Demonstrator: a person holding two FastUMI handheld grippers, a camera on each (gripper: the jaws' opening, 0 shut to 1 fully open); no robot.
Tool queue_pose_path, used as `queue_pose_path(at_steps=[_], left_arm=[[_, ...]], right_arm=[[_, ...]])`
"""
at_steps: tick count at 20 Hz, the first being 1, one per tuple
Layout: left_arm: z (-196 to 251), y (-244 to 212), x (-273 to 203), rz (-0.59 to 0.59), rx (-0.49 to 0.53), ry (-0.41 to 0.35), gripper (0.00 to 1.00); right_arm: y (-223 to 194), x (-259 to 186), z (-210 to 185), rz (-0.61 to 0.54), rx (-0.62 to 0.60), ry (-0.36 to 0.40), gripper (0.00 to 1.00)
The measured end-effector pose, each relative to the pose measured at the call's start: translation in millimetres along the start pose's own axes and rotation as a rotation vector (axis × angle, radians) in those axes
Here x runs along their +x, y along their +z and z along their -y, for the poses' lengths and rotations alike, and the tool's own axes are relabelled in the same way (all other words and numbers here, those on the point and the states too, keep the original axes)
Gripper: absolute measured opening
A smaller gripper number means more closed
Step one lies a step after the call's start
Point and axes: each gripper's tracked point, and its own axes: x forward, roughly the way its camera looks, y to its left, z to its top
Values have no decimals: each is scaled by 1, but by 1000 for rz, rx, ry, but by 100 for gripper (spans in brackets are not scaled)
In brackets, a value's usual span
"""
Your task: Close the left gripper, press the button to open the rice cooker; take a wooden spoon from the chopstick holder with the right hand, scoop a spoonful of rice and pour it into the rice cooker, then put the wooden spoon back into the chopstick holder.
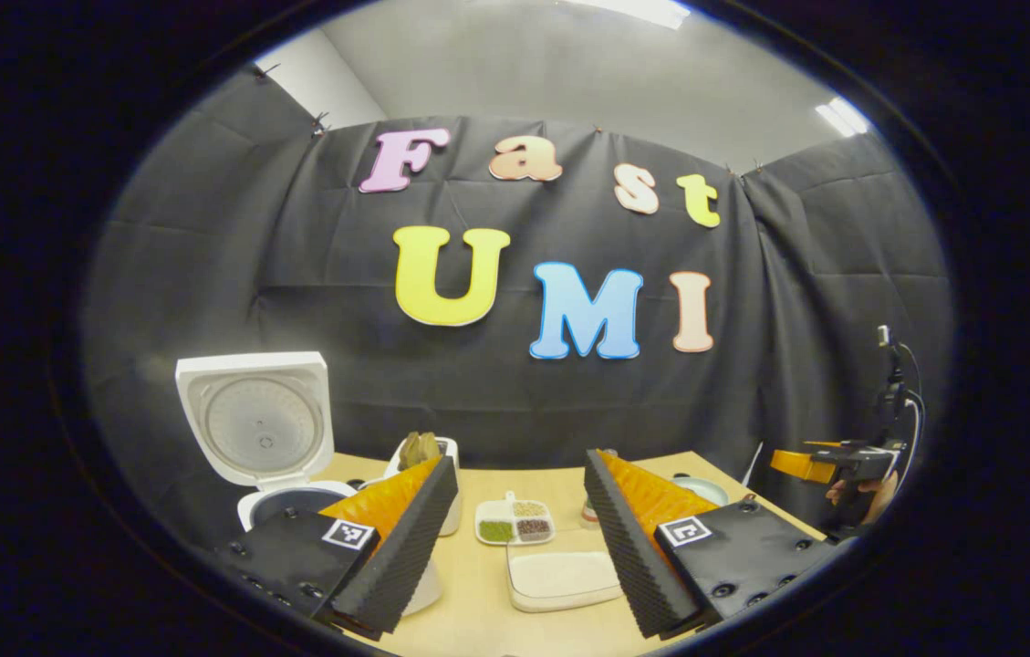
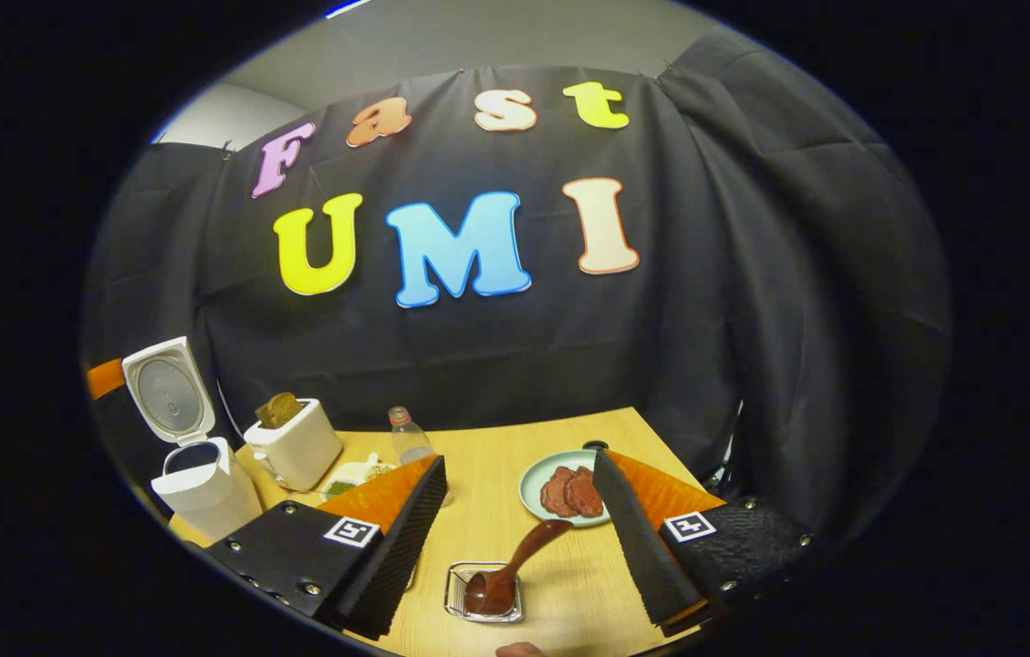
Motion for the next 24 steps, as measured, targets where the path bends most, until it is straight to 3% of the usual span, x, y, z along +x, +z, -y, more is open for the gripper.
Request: queue_pose_path(at_steps=[4, 7, 11, 15, 19, 24], left_arm=[[-51, 18, 7, -10, -34, 57, 96], [-88, 35, 11, 4, -66, 98, 97], [-146, 58, 27, 8, -26, 184, 97], [-195, 86, 58, 46, -67, 240, 98], [-261, 101, 92, 55, -35, 354, 97], [-334, 89, 133, 12, -88, 476, 97]], right_arm=[[16, 1, -43, 15, -9, 108, 98], [15, 4, -62, 12, -18, 140, 98], [7, 10, -84, -24, -16, 184, 98], [-2, 17, -86, -49, -50, 183, 98], [-16, 25, -78, -93, -51, 157, 98], [-30, 36, -66, -142, -79, 115, 98]])
